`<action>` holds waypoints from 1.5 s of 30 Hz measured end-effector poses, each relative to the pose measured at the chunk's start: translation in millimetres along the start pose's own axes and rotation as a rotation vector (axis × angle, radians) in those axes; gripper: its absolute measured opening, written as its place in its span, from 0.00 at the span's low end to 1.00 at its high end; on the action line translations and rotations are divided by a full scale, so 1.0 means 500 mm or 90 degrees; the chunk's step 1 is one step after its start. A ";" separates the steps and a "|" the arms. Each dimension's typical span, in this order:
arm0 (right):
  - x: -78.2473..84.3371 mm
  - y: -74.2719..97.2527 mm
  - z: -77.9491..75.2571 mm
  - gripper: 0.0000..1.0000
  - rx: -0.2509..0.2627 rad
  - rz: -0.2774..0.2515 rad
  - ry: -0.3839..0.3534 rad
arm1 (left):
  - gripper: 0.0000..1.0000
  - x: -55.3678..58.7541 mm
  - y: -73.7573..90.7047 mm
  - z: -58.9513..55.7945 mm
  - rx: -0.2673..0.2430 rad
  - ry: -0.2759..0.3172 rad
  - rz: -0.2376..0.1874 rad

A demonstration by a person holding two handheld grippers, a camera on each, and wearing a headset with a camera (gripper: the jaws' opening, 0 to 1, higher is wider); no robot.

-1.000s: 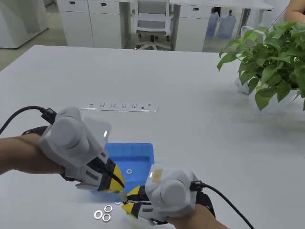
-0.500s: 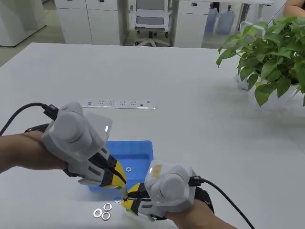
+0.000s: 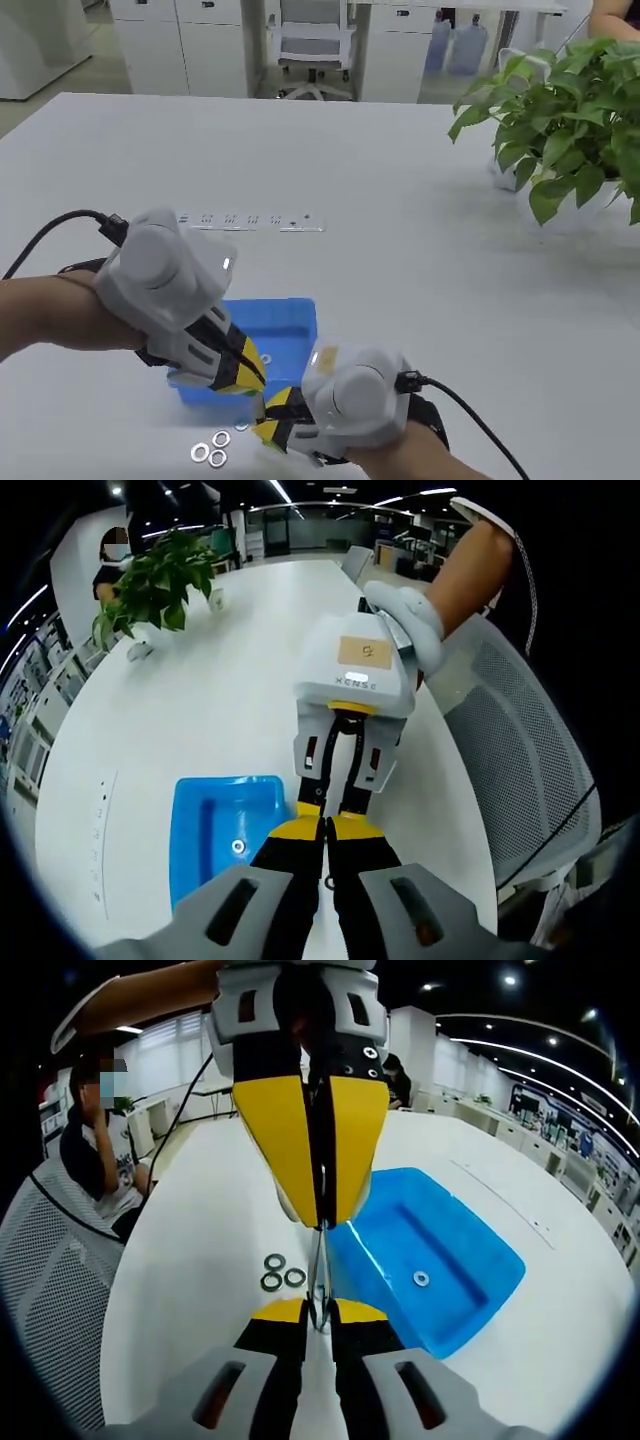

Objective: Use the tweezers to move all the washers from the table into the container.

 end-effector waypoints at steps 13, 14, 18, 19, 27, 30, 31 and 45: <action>0.000 0.006 0.008 0.10 0.000 0.013 0.001 | 0.05 -0.001 0.004 -0.007 0.009 -0.017 0.017; -0.001 0.009 0.009 0.10 0.000 0.012 0.003 | 0.05 -0.002 0.006 -0.007 0.009 -0.017 0.016; -0.010 0.017 0.014 0.10 -0.005 0.010 0.004 | 0.05 -0.010 0.015 -0.009 0.012 -0.019 0.012; -0.013 0.019 0.016 0.10 -0.006 0.009 0.006 | 0.05 -0.013 0.019 -0.010 0.014 -0.018 0.010; -0.038 0.041 0.024 0.10 -0.005 0.008 0.019 | 0.05 -0.035 0.044 -0.015 0.019 -0.025 0.003; -0.050 0.050 0.025 0.09 -0.002 0.011 0.028 | 0.05 -0.044 0.054 -0.017 0.021 -0.032 0.003; -0.053 0.052 0.025 0.09 -0.001 0.010 0.029 | 0.05 -0.048 0.058 -0.018 0.020 -0.035 0.003; -0.111 0.081 0.015 0.09 0.006 -0.010 0.022 | 0.05 -0.081 0.112 0.003 0.002 -0.059 0.002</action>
Point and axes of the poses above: the centre of the closed fingertips' face, and the gripper's own axes: y roughly backward along the fingers, z roughly to its left, x roughly out of its underside, the point moved 4 cm from there along y, roughly backward along the fingers, and after that the axes turned 9 degrees about -y, right-handed, at the moved point
